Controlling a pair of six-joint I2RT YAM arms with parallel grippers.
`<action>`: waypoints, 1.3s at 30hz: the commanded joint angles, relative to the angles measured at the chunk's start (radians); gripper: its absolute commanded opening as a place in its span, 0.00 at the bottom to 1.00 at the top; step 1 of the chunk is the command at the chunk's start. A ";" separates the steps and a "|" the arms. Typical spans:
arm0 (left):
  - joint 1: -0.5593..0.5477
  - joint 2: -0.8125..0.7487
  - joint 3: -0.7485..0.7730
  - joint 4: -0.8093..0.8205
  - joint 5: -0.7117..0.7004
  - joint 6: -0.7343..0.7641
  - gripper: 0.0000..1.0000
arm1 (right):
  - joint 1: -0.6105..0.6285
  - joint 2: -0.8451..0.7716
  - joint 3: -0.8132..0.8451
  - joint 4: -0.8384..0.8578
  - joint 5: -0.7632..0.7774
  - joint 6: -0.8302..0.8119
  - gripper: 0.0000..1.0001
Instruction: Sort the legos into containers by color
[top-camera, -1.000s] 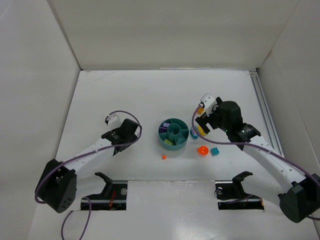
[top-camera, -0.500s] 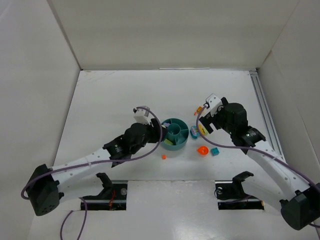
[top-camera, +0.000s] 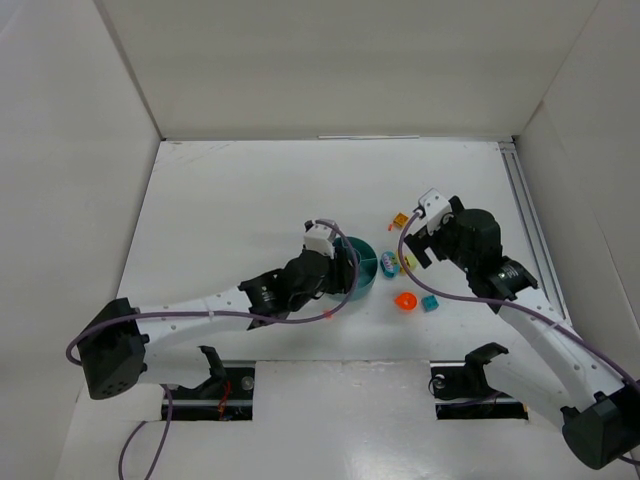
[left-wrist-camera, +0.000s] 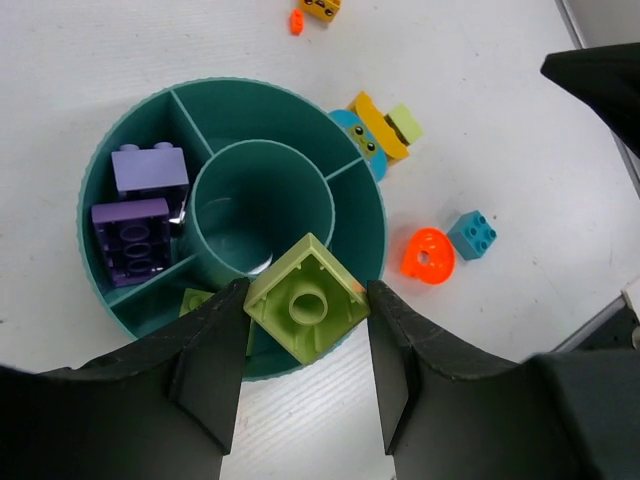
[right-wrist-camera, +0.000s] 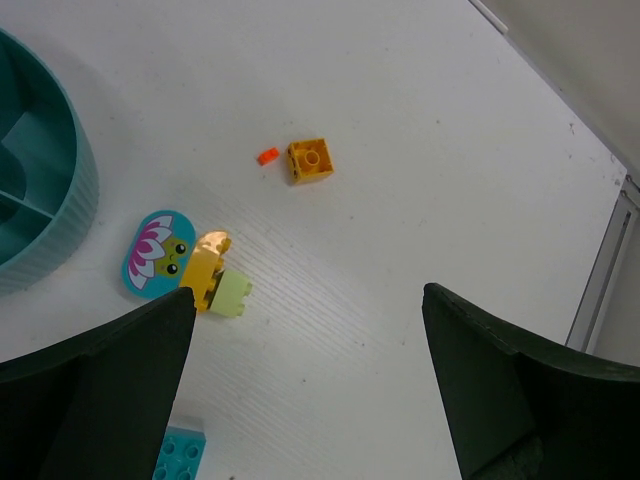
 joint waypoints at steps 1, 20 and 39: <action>-0.010 0.014 0.051 -0.010 -0.068 0.019 0.40 | -0.012 -0.013 0.001 0.010 0.007 0.002 1.00; -0.039 0.035 0.071 -0.093 -0.188 0.005 0.68 | -0.012 -0.013 0.001 -0.001 -0.012 -0.007 1.00; 0.017 -0.229 0.040 -0.314 -0.321 -0.149 1.00 | -0.043 0.224 -0.100 -0.105 -0.013 0.228 0.91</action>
